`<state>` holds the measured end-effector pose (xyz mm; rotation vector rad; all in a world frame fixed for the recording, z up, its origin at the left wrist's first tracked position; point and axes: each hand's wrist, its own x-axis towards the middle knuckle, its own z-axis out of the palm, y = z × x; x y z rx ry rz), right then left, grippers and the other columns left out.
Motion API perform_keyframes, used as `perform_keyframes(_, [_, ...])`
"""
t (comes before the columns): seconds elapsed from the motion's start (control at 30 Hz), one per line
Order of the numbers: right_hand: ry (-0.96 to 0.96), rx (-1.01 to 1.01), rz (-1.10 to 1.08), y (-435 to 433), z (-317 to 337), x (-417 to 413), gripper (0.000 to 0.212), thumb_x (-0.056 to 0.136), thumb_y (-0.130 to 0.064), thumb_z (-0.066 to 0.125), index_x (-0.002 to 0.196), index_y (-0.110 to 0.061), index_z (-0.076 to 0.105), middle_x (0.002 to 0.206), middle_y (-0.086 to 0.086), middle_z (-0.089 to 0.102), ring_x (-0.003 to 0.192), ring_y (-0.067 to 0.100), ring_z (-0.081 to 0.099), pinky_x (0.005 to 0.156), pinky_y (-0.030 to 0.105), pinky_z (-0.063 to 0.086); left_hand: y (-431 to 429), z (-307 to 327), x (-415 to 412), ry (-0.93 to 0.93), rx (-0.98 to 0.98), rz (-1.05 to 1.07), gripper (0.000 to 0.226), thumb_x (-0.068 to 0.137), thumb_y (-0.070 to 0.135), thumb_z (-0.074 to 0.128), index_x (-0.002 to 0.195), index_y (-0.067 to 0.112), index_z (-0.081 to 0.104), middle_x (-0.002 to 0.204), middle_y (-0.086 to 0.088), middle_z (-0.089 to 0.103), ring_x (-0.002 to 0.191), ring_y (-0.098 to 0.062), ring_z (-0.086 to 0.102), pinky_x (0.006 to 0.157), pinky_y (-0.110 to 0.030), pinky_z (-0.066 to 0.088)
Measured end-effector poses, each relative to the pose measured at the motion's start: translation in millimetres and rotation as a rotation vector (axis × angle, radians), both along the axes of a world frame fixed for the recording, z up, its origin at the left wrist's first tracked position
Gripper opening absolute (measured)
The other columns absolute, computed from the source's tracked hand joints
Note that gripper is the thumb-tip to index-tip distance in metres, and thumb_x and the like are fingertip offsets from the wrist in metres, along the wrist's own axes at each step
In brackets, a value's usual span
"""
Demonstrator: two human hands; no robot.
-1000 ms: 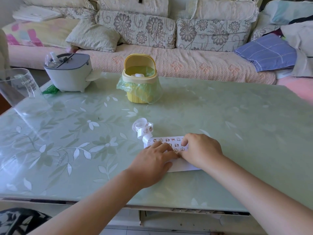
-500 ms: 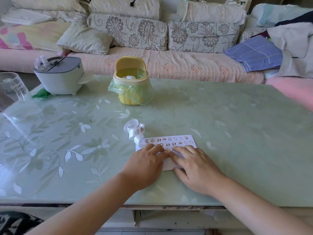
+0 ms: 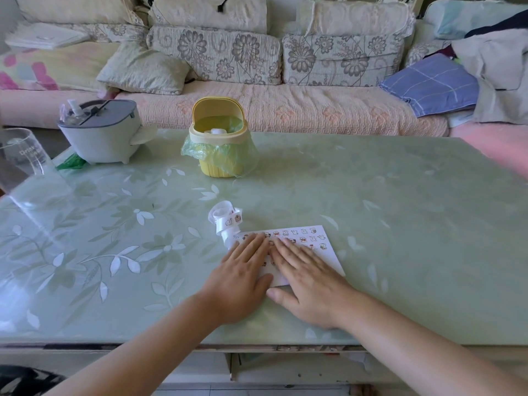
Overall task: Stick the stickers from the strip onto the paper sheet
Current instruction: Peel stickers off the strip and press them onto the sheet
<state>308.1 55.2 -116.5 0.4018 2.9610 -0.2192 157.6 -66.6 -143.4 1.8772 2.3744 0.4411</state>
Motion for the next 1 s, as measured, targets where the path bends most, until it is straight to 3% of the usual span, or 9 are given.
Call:
perform_keyframes(0.1, [-0.038, -0.003, -0.005, 2, -4, 2, 0.097, 0.079, -0.076, -0.008, 0.157, -0.02, -0.017, 0.162, -0.005, -0.03, 0.147, 0.008, -0.031, 0.124, 0.038, -0.01, -1, 0, -3, 0.082, -0.125, 0.022, 0.082, 0.084, 0.061, -0.007, 0.154, 0.018, -0.011, 0.158, 0.006, -0.021, 0.145, -0.008, -0.025, 0.116, -0.025, -0.019])
perform_keyframes(0.4, [-0.027, 0.039, -0.26, 26, -3, 13, 0.128, 0.053, -0.085, -0.032, 0.157, -0.012, -0.015, 0.163, 0.003, -0.027, 0.15, 0.015, -0.025, 0.122, 0.034, -0.014, -1, 5, 0, 0.153, -0.166, 0.042, 0.087, 0.079, 0.062, -0.017, 0.154, 0.018, -0.015, 0.159, 0.005, -0.024, 0.145, -0.012, -0.026, 0.117, -0.031, -0.018])
perform_keyframes(0.6, [0.026, 0.005, -0.057, 10, 3, -6, 0.106, 0.072, -0.08, -0.017, 0.157, -0.016, -0.019, 0.16, -0.002, -0.033, 0.146, 0.01, -0.032, 0.123, 0.035, -0.014, -3, 3, -1, 0.122, -0.171, 0.019, 0.105, 0.062, 0.072, -0.041, 0.149, 0.018, -0.021, 0.156, 0.003, -0.027, 0.146, -0.015, -0.026, 0.116, -0.03, -0.02])
perform_keyframes(0.7, [-0.022, -0.03, -0.03, 3, 0, -12, 0.103, 0.073, -0.078, -0.013, 0.157, -0.018, -0.018, 0.16, -0.005, -0.032, 0.146, 0.008, -0.031, 0.124, 0.037, -0.01, -3, 4, -2, 0.105, -0.176, 0.027, 0.096, 0.069, 0.074, -0.032, 0.147, 0.018, -0.023, 0.154, 0.004, -0.029, 0.145, -0.014, -0.027, 0.114, -0.028, -0.022])
perform_keyframes(0.8, [-0.029, -0.019, -0.179, 16, -2, -9, 0.109, 0.067, -0.079, -0.016, 0.157, -0.016, -0.017, 0.162, -0.001, -0.029, 0.149, 0.012, -0.027, 0.123, 0.035, -0.013, -1, 4, -3, 0.094, -0.176, 0.049, 0.088, 0.081, 0.07, -0.016, 0.152, 0.017, -0.019, 0.156, 0.005, -0.028, 0.144, -0.01, -0.028, 0.114, -0.027, -0.021])
perform_keyframes(0.93, [-0.055, -0.035, -0.259, 30, 2, -7, 0.119, 0.059, -0.083, -0.025, 0.158, -0.017, -0.014, 0.164, 0.001, -0.025, 0.15, 0.013, -0.024, 0.123, 0.036, -0.011, 0, 5, -4, 0.076, -0.179, 0.046, 0.09, 0.078, 0.066, -0.009, 0.154, 0.018, -0.015, 0.159, 0.006, -0.022, 0.144, -0.008, -0.026, 0.114, -0.026, -0.02])
perform_keyframes(1.0, [-0.029, -0.061, -0.282, 27, 8, -12, 0.107, 0.074, -0.081, -0.013, 0.16, -0.018, -0.003, 0.167, 0.002, -0.016, 0.153, 0.014, -0.017, 0.125, 0.039, -0.006, 0, 10, -6, 0.026, -0.118, 0.045, 0.09, 0.08, 0.067, 0.001, 0.156, 0.02, -0.003, 0.163, 0.006, -0.006, 0.149, -0.01, -0.013, 0.115, -0.024, -0.014])
